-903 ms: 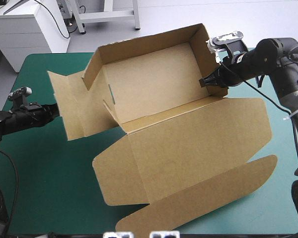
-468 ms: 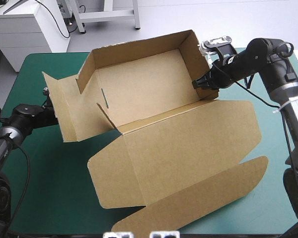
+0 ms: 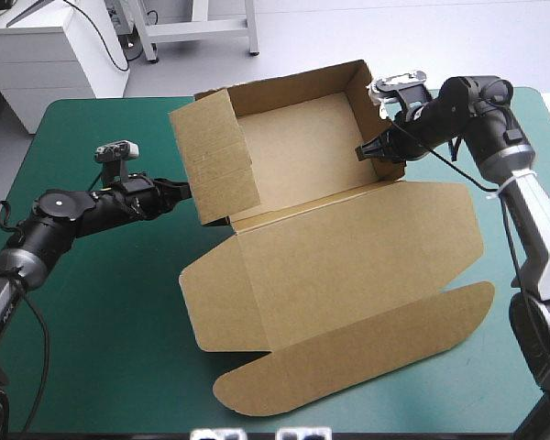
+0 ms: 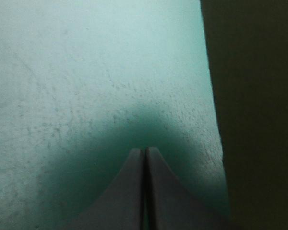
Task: Fold the box
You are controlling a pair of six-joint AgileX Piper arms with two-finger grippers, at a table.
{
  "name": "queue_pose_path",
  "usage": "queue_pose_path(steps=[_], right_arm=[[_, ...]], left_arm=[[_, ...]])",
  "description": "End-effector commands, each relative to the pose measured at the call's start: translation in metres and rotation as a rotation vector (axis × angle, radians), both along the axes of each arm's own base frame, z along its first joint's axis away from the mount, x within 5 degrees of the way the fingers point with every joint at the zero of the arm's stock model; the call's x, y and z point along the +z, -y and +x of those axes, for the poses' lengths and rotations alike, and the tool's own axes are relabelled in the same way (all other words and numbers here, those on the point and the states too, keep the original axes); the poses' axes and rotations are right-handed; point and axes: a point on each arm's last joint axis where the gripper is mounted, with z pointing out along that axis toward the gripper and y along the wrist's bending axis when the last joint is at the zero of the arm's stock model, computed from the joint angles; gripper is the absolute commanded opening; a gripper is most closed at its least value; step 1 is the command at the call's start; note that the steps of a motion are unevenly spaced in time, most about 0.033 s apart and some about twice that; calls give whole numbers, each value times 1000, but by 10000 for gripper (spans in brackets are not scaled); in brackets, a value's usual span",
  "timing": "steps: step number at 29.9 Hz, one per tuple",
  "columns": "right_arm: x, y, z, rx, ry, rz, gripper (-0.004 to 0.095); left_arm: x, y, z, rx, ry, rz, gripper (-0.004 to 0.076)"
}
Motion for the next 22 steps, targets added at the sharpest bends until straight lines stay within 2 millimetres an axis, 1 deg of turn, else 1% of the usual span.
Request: queue_pose_path(steps=[1,6,9,12,19,22], right_arm=[[32,1,-9,-20,129,61,-18],[30,4,-7,-39,129,35,-17],[30,5,-7,-41,132,23,-18],[30,5,-7,-43,135,11,-18],[30,9,-6,-58,145,-32,-17],[29,10,-6,-69,146,-39,-18]], left_arm=[[23,12,-5,1,53,-75,-9],[28,18,-6,6,41,-175,-9],[31,20,-7,3,42,-206,-9],[36,19,-10,2,57,-210,-9],[60,20,-19,-27,134,-215,-9],[62,21,-20,-46,136,-216,-9]])
